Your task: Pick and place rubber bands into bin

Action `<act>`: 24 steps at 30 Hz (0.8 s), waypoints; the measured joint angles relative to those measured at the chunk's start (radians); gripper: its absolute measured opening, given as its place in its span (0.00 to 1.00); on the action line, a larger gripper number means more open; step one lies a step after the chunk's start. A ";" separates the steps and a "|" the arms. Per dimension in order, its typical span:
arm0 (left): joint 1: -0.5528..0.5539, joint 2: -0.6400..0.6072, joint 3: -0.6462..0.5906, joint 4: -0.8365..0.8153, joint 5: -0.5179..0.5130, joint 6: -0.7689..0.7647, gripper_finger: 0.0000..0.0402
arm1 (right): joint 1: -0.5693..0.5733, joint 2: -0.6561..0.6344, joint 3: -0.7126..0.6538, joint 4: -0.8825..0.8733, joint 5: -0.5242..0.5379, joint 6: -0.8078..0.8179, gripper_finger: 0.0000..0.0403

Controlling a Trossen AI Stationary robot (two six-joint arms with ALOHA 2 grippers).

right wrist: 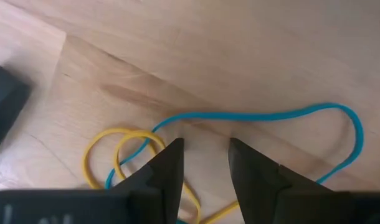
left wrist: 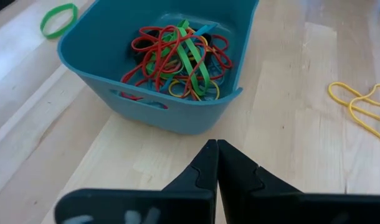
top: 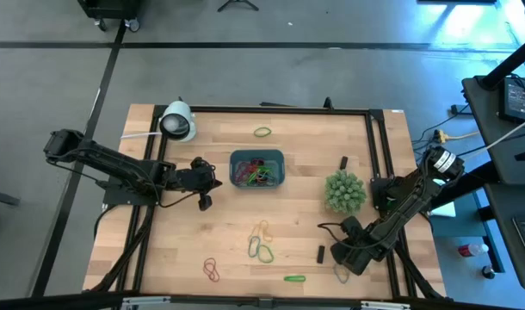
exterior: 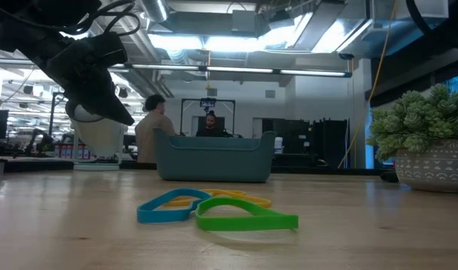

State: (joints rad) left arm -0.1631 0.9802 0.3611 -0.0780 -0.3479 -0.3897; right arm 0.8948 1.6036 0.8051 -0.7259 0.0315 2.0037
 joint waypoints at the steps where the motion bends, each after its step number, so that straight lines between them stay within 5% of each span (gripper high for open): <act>1: 0.000 0.000 0.000 0.000 0.000 0.000 0.00 | 0.000 -0.003 0.000 0.004 0.000 0.000 0.32; 16: 0.000 0.000 0.000 0.000 0.000 0.000 0.01 | 0.004 -0.040 -0.010 0.117 -0.013 -0.070 0.32; 24: 0.000 0.000 0.000 0.000 0.000 0.001 0.01 | 0.004 -0.018 -0.027 0.055 -0.026 -0.061 0.21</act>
State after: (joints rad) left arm -0.1631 0.9802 0.3611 -0.0780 -0.3477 -0.3889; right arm 0.8986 1.5860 0.7780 -0.6709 0.0050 1.9428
